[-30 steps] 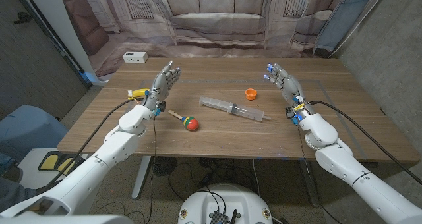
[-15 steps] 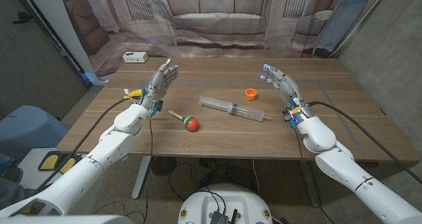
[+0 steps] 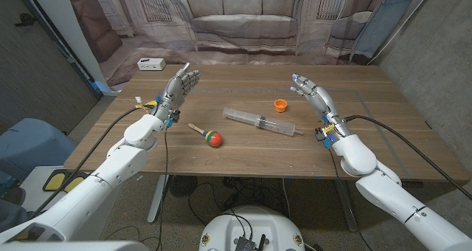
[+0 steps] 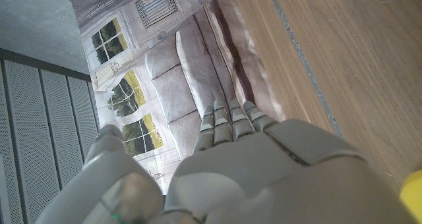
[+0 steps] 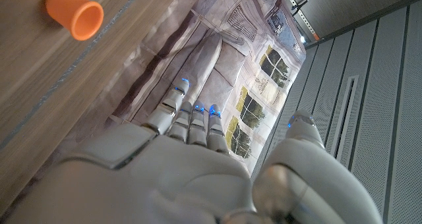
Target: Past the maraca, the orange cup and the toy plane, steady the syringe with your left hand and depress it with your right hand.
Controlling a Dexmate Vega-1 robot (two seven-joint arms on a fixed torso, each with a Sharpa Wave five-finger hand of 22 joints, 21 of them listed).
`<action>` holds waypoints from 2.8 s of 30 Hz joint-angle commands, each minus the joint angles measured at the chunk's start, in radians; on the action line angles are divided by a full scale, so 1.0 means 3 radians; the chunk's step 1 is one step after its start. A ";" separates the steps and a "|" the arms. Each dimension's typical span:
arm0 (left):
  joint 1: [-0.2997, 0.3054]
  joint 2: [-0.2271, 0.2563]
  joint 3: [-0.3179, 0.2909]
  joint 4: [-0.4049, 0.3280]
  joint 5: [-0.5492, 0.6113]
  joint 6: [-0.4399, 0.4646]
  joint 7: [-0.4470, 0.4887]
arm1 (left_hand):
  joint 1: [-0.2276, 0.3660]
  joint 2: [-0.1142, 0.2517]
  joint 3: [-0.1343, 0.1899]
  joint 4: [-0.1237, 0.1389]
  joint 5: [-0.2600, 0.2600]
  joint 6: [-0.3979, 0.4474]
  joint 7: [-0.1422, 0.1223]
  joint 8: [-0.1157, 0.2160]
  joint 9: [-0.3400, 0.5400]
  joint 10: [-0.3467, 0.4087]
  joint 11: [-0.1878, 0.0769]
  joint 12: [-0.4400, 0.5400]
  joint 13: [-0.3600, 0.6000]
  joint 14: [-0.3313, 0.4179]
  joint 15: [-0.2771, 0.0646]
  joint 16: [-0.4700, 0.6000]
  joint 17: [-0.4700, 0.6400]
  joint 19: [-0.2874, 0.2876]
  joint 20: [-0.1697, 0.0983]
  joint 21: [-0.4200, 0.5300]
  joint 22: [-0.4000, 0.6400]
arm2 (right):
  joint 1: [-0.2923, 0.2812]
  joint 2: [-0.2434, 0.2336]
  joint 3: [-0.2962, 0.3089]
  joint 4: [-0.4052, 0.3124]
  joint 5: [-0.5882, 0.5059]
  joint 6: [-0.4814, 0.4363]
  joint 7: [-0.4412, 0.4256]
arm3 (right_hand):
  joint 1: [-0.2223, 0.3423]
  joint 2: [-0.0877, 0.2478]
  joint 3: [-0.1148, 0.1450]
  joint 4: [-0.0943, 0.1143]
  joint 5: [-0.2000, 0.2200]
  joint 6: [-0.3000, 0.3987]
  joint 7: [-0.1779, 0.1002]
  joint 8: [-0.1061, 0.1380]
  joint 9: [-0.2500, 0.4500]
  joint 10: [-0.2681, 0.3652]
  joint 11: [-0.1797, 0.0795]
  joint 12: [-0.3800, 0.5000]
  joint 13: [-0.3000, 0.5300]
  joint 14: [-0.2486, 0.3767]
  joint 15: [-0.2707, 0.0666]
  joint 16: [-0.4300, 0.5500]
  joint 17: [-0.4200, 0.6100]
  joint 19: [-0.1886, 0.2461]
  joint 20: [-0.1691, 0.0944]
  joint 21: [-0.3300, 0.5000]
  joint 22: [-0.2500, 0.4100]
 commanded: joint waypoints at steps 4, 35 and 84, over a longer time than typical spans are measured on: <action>0.0083 0.0060 -0.0037 -0.0127 0.0013 0.0010 0.0018 | 0.0039 -0.0002 0.0002 -0.0015 -0.0011 0.0009 -0.0010 -0.0010 0.0015 0.0012 -0.0021 -0.0019 0.0006 0.0013 -0.0014 -0.0014 0.0012 -0.0027 0.0051 -0.0005 0.0006 | -0.0297 -0.0074 0.0105 -0.0297 -0.0414 -0.0120 -0.0262 | 0.0059 0.0004 0.0017 -0.0010 -0.0011 -0.0016 0.0001 -0.0004 0.0004 0.0010 -0.0005 0.0003 0.0011 0.0021 0.0010 -0.0010 0.0002 0.0015 0.0010 -0.0002 0.0011; -0.0099 -0.0051 0.0062 0.0028 0.0014 -0.0126 -0.0189 | 0.0057 0.0016 0.0003 -0.0027 -0.0016 0.0034 -0.0023 -0.0020 0.0016 0.0026 -0.0019 -0.0044 0.0007 0.0024 -0.0021 -0.0035 0.0013 -0.0009 0.0043 -0.0027 0.0006 | -0.0461 -0.0137 0.0100 -0.0784 -0.1545 -0.0934 -0.0669 | 0.0142 0.0021 0.0048 -0.0035 -0.0007 -0.0004 -0.0032 0.0003 0.0005 0.0025 -0.0032 0.0002 0.0012 0.0030 -0.0008 -0.0021 -0.0009 0.0027 0.0019 -0.0008 0.0010; 0.0044 -0.0039 -0.0041 0.0006 -0.0013 -0.0164 -0.0068 | 0.0059 0.0027 -0.0006 -0.0033 -0.0024 0.0035 -0.0036 -0.0035 0.0016 0.0032 -0.0029 -0.0075 0.0008 0.0035 -0.0014 -0.0048 0.0014 -0.0014 0.0093 -0.0053 0.0008 | 0.0176 -0.0566 -0.0521 -0.0891 -0.1987 -0.2121 -0.0186 | 0.0426 0.0033 0.0135 -0.0061 -0.0011 -0.0172 -0.0167 -0.0041 0.0020 -0.0250 -0.0059 -0.0029 0.0022 -0.0214 -0.0030 -0.0064 -0.0027 -0.0274 -0.0023 -0.0025 0.0004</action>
